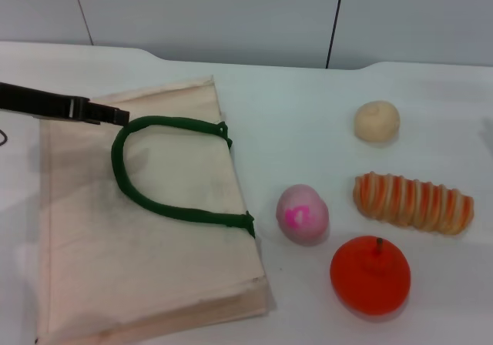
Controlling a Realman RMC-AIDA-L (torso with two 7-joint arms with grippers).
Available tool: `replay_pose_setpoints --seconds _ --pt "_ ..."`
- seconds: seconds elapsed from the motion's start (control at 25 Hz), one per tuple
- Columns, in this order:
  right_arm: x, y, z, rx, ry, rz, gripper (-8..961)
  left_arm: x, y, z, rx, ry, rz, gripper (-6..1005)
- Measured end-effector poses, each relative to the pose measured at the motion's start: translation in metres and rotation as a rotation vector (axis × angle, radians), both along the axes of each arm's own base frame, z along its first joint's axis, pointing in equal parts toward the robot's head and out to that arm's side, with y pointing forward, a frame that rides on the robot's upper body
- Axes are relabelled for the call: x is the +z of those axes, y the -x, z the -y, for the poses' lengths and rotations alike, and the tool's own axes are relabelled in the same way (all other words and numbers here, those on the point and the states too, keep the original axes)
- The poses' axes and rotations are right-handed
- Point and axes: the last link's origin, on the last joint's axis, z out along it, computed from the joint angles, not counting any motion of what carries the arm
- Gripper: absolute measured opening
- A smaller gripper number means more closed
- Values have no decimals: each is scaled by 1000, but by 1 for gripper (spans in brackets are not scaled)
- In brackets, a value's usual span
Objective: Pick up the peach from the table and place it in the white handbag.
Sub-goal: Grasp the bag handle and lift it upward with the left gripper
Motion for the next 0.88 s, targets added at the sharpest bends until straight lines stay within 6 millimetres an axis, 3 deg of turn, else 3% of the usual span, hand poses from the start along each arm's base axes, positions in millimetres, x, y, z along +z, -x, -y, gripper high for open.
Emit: replay_pose_setpoints --seconds 0.32,0.88 --pt "0 1 -1 2 0 -1 893 -23 1 -10 16 24 -14 684" --pt "0 1 -1 3 0 -2 892 -38 1 -11 19 55 -20 662"
